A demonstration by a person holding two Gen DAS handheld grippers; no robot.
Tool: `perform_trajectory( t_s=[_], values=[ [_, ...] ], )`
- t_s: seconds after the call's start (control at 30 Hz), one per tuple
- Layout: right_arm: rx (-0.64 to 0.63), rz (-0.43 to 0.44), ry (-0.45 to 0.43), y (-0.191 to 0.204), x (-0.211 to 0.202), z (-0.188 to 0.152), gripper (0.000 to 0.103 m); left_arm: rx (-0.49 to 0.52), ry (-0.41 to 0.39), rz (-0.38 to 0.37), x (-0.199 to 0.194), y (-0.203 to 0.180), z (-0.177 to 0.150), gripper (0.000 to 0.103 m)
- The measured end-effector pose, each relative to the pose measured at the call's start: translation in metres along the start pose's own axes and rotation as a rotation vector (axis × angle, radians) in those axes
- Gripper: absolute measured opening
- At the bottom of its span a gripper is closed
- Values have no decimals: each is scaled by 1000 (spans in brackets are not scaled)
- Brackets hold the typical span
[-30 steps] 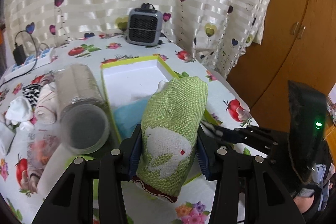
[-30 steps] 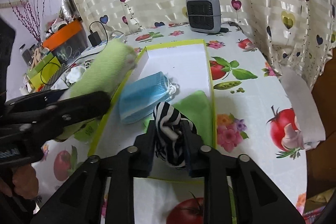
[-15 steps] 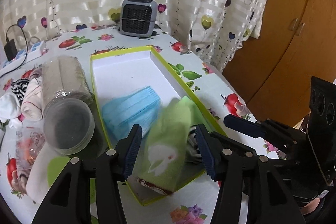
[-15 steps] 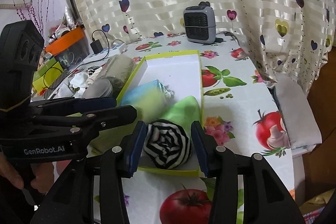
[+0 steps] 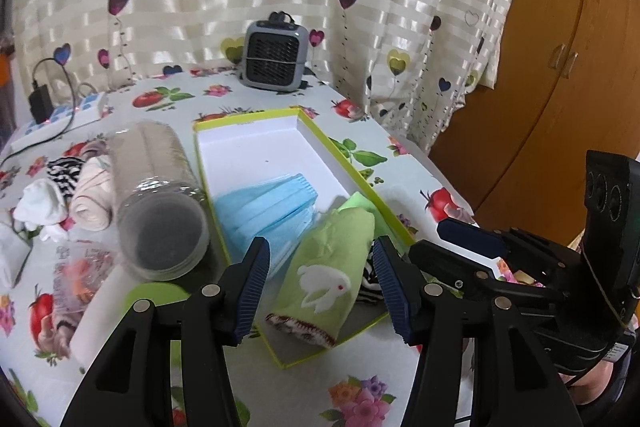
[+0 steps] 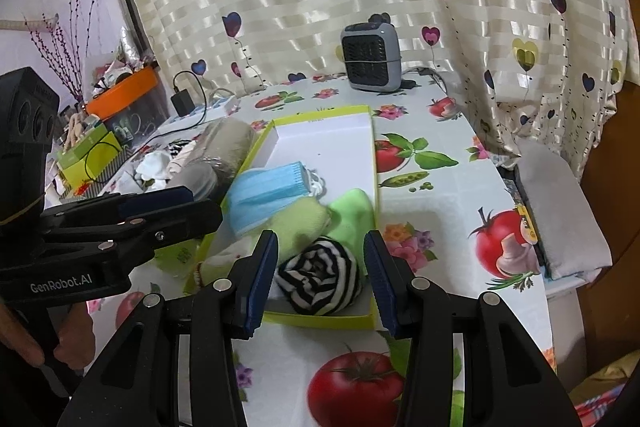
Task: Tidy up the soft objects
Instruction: 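Lower the rabbit towel and striped sock into the box and open both grippers, then withdraw both open grippers up and away from the box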
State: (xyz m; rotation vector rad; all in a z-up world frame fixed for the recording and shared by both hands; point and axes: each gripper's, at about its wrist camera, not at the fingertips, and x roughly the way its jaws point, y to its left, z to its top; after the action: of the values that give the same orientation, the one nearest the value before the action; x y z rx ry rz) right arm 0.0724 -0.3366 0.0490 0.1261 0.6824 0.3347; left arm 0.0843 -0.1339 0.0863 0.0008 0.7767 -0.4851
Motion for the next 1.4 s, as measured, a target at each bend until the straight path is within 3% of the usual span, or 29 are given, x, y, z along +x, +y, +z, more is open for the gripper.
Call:
perform_trajectory(
  t_s=[0.43, 0.73, 1.4],
  values=[
    [-70, 46, -23, 42, -20, -5, 46, -57, -97, 52, -55, 19, -19, 54],
    [-105, 68, -22, 62, -24, -9, 46, -109, -104, 58, -73, 37, -34, 54],
    [-137, 82, -5, 83, -22, -14, 46, -154, -103, 184, -88, 78, -59, 54]
  ],
)
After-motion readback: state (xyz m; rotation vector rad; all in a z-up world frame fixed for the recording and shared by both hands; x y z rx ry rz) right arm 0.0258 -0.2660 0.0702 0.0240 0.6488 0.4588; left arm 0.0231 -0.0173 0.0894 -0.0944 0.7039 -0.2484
